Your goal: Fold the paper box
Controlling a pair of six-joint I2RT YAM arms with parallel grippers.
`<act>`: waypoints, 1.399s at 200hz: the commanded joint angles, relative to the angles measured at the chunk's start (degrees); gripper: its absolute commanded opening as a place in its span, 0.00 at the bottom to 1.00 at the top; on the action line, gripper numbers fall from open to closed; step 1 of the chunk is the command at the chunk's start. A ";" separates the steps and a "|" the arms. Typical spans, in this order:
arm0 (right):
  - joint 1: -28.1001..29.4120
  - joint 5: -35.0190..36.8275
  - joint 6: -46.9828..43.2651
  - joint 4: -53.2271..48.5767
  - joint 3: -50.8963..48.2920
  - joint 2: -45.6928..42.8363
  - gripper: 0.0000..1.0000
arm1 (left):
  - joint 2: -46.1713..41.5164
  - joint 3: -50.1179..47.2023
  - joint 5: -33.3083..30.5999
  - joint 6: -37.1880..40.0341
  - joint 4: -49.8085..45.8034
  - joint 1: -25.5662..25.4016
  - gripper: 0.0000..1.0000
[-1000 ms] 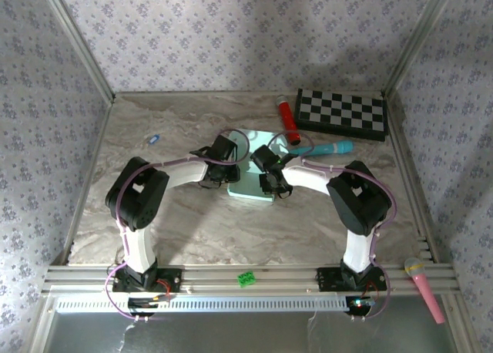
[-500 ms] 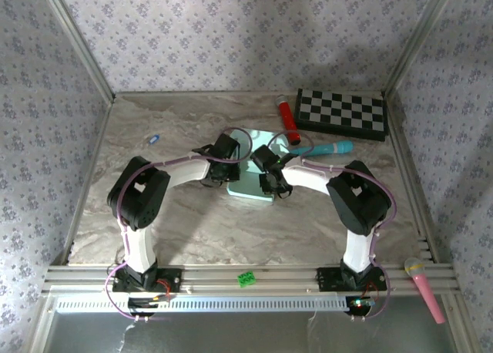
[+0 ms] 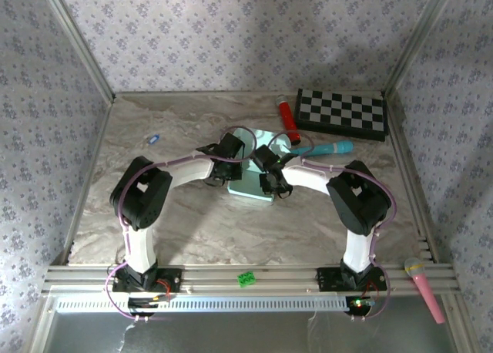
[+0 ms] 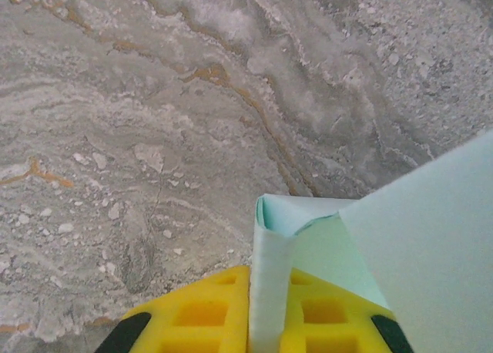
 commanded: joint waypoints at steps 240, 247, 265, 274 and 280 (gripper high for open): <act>0.46 0.67 -0.71 -6.31 0.62 3.93 0.25 | 2.14 -2.79 -9.59 4.81 -12.06 -0.59 0.09; 0.42 0.62 -0.70 -6.39 0.62 3.98 0.25 | 2.25 -2.68 -9.81 4.88 -12.31 -0.64 0.07; 0.42 0.57 -0.68 -6.37 0.62 4.05 0.25 | 2.27 -2.50 -10.74 5.05 -12.93 -0.85 0.06; 0.45 0.57 -0.64 -6.45 0.68 4.17 0.25 | 2.35 -2.41 -11.02 5.14 -13.25 -0.89 0.08; 0.47 0.58 -0.65 -6.49 0.71 4.15 0.25 | 2.46 -2.43 -11.19 5.23 -13.52 -0.87 0.09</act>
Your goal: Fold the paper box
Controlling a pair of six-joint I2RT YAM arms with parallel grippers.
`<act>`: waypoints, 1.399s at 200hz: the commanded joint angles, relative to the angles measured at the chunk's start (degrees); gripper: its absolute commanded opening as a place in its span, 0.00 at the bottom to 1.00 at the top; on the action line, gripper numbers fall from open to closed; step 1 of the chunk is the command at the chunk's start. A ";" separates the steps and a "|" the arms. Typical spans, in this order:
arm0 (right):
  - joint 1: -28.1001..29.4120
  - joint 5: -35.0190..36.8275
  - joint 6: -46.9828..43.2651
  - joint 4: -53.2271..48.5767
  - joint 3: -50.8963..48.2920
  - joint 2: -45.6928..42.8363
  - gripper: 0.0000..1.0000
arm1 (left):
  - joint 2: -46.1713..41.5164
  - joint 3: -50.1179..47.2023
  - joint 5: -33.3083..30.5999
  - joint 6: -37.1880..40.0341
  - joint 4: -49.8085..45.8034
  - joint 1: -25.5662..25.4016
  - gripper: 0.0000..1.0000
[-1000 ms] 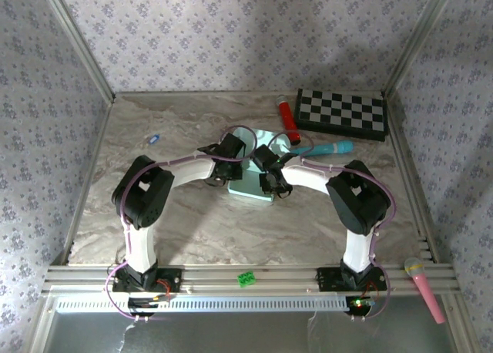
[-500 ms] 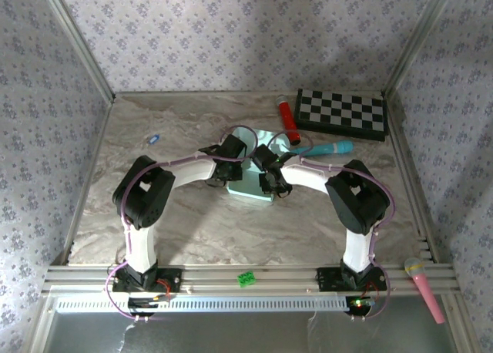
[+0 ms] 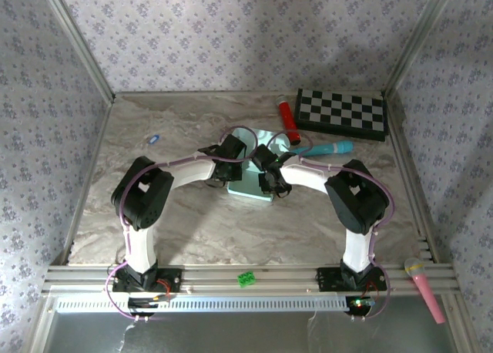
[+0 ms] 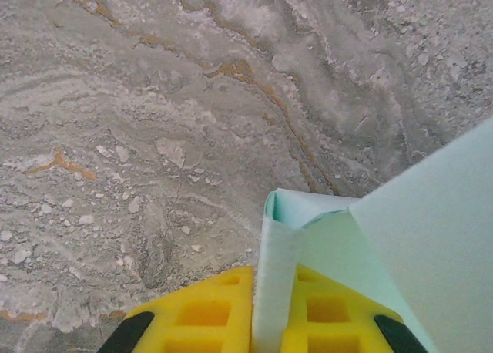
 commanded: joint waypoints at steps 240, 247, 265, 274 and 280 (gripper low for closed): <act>0.32 0.53 -1.16 -5.58 -0.29 3.48 0.25 | 8.06 1.50 -13.42 6.39 -21.41 -1.89 0.12; 0.33 0.53 -1.12 -5.65 -0.29 3.56 0.25 | 8.15 1.61 -13.64 6.27 -21.80 -1.94 0.12; 0.32 0.58 -1.11 -5.68 -0.37 3.56 0.25 | 8.39 1.62 -14.46 5.58 -22.36 -1.92 0.11; 0.33 0.53 -1.11 -5.60 -0.30 3.56 0.25 | 8.51 1.51 -14.46 5.47 -22.35 -1.94 0.11; 0.33 0.57 -1.12 -5.66 -0.36 3.48 0.25 | 8.60 1.52 -14.46 5.30 -22.39 -1.91 0.11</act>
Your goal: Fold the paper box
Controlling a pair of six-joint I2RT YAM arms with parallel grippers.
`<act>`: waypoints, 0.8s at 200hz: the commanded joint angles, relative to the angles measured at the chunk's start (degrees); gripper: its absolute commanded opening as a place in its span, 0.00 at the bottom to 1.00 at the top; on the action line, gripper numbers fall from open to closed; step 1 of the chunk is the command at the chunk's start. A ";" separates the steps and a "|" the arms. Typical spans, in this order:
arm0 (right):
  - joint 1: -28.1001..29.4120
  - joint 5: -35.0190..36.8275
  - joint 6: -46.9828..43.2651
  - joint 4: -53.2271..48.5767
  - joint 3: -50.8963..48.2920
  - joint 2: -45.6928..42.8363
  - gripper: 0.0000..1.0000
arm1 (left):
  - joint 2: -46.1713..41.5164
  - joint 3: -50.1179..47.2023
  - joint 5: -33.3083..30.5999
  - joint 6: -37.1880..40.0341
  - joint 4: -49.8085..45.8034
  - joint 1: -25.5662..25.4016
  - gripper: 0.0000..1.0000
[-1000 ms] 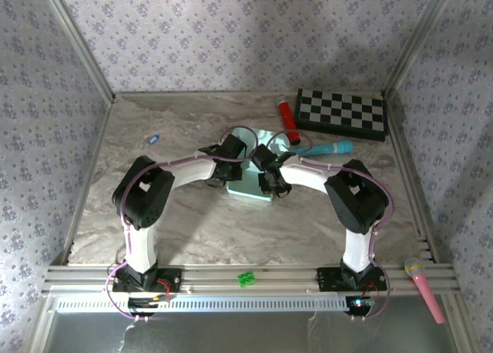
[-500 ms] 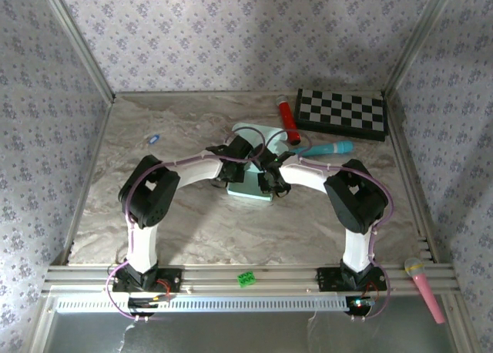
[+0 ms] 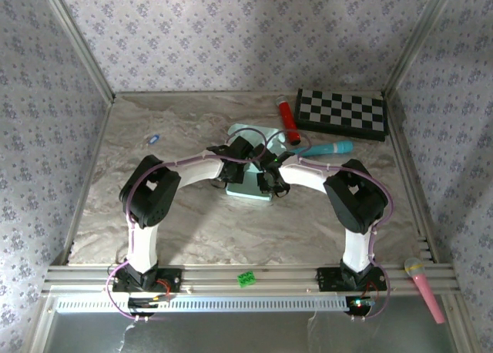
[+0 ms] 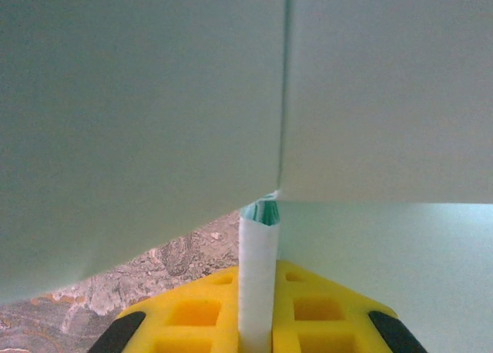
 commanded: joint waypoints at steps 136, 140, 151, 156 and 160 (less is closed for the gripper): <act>0.29 0.94 -1.00 -5.68 -1.05 2.43 0.25 | -2.45 -5.18 4.45 -0.23 -7.68 3.69 0.27; 0.31 0.94 -1.08 -5.70 -1.08 2.42 0.25 | -2.76 -5.16 4.80 -0.23 -7.54 3.72 0.28; 0.27 0.94 -1.00 -5.71 -1.08 2.42 0.25 | -3.50 -5.09 5.59 -0.18 -7.31 3.94 0.29; 0.31 0.97 -1.12 -5.71 -1.08 2.42 0.25 | -3.86 -5.08 6.03 -0.02 -7.18 4.00 0.30; 0.31 0.95 -1.12 -5.64 -1.01 2.47 0.25 | -4.20 -5.09 6.38 0.03 -7.00 4.04 0.31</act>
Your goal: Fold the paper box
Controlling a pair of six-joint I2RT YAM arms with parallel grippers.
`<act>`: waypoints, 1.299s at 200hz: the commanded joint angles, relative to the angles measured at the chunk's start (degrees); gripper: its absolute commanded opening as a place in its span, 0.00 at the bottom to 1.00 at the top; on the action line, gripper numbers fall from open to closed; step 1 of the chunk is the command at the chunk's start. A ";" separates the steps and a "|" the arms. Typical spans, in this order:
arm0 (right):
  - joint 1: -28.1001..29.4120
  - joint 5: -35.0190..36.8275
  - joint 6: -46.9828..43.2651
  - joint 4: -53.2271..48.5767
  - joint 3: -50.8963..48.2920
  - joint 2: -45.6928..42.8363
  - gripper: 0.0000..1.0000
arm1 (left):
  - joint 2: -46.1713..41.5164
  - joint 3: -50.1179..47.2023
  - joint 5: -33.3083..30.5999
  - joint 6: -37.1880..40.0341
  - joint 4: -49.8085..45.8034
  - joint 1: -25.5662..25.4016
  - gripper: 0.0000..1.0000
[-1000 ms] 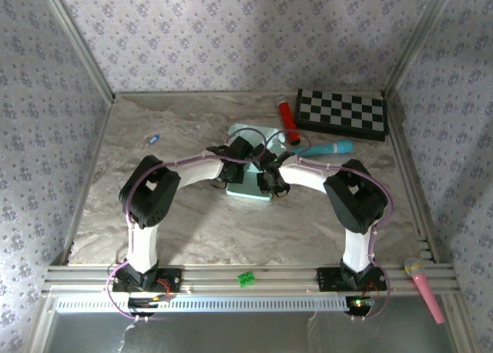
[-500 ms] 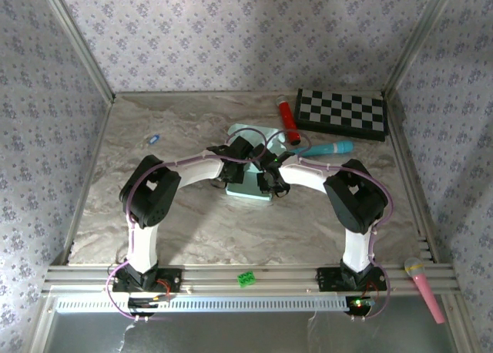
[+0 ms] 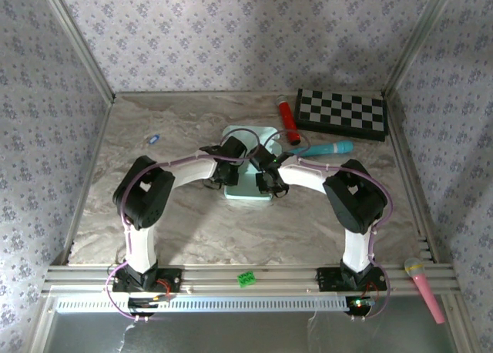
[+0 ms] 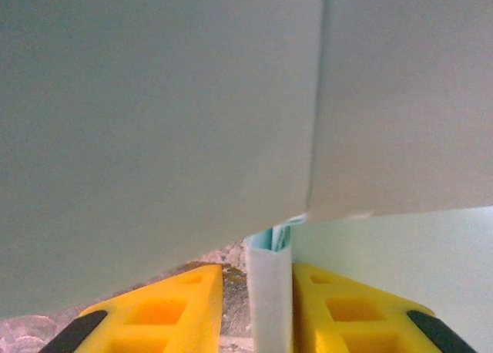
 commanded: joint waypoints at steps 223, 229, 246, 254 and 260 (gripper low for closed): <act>0.10 0.80 -1.03 -5.98 2.65 -0.20 0.52 | -15.59 -8.55 12.13 0.89 3.76 4.93 0.67; 0.01 0.73 -1.07 -6.04 2.83 -0.46 0.54 | -16.12 -8.61 12.11 0.98 3.84 5.16 0.68; -0.08 0.65 -1.11 -6.15 3.14 -1.68 0.59 | -17.71 -8.73 12.07 1.39 3.94 5.75 0.68; -0.23 0.52 -1.27 -6.11 3.14 -2.39 0.60 | -18.54 -8.80 11.97 1.59 3.97 6.04 0.69; -0.33 0.46 -1.38 -6.03 3.14 -2.91 0.61 | -19.19 -8.86 11.86 1.82 3.96 6.31 0.70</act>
